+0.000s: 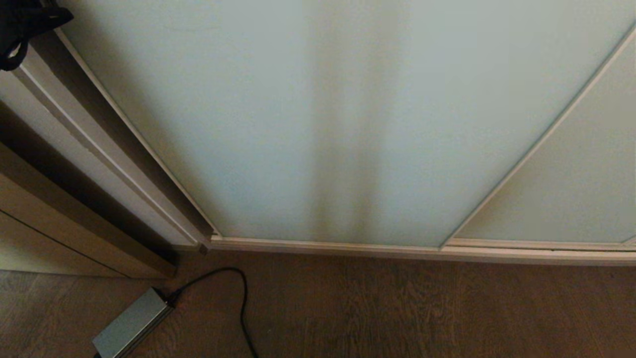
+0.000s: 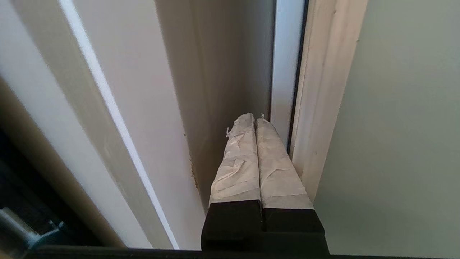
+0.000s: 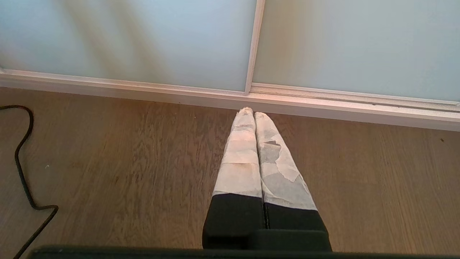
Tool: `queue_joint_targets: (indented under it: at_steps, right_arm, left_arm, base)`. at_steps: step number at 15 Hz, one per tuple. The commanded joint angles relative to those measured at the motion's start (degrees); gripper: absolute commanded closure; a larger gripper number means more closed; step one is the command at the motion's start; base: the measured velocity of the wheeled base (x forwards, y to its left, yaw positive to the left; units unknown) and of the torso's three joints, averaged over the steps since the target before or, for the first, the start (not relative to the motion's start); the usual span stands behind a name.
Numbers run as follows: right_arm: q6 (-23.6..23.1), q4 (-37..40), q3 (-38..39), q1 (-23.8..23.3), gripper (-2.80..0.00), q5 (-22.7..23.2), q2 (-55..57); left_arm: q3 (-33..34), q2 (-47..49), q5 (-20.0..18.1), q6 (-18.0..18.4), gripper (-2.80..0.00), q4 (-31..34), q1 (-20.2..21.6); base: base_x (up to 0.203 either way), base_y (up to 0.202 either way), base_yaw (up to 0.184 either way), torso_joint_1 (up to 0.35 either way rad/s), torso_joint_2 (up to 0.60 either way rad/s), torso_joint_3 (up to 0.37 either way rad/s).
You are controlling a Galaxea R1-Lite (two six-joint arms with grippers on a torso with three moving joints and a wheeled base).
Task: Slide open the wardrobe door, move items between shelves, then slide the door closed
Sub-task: Open the door
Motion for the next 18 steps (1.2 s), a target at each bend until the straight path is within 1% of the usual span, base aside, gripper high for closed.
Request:
queue_joint_targets:
  at_steps: [1,3,5,7,8,10,11,12,13,18]
  right_arm:
    - [0.05,-0.05,0.0,0.0,0.0,0.02,-0.1]
    - [0.04,-0.05,0.0,0.0,0.0,0.02,-0.1]
    - [0.04,-0.05,0.01,0.0,0.0,0.02,-0.1]
    - [-0.04,-0.05,0.0,0.0,0.0,0.02,-0.1]
    - [0.05,-0.05,0.0,0.03,0.0,0.02,-0.1]
    - [-0.04,0.04,0.01,0.0,0.0,0.02,-0.1]
    - [-0.04,0.04,0.0,0.0,0.0,0.02,-0.1]
    - [-0.04,-0.03,0.0,0.01,0.0,0.02,-0.1]
    - [0.05,-0.05,0.0,0.0,0.0,0.02,-0.1]
    - [0.05,0.03,0.0,0.0,0.0,0.02,-0.1]
  left_arm:
    - [0.0,0.23,-1.34,0.0,0.0,-0.12,-0.02]
    - [0.29,0.38,-2.48,-0.05,0.0,-0.14,0.03]
    - [0.45,-0.68,-3.96,-1.28,0.0,0.2,-0.02]
    - [1.13,-3.72,-5.83,-2.61,0.0,3.01,-0.09]
    - [1.72,-5.35,-7.09,-3.73,0.0,4.78,-0.1]
    - [3.21,-9.73,-11.48,-7.09,0.0,10.16,-0.22]
    - [3.67,-11.1,-13.6,-8.35,0.0,11.77,-0.36]
    - [4.25,-11.84,-15.32,-9.17,0.0,12.52,-0.5]
    - [4.82,-12.13,-16.28,-9.27,0.0,12.62,-0.64]
    - [5.79,-11.39,-16.69,-9.28,0.0,12.06,-0.73]
  base:
    - [0.0,0.0,0.0,0.0,0.0,0.0]
    - [0.0,0.0,0.0,0.0,0.0,0.0]
    - [0.0,0.0,0.0,0.0,0.0,0.0]
    - [0.0,0.0,0.0,0.0,0.0,0.0]
    - [0.0,0.0,0.0,0.0,0.0,0.0]
    - [0.0,0.0,0.0,0.0,0.0,0.0]
    - [0.0,0.0,0.0,0.0,0.0,0.0]
    - [0.0,0.0,0.0,0.0,0.0,0.0]
    - [0.0,0.0,0.0,0.0,0.0,0.0]
    - [0.0,0.0,0.0,0.0,0.0,0.0]
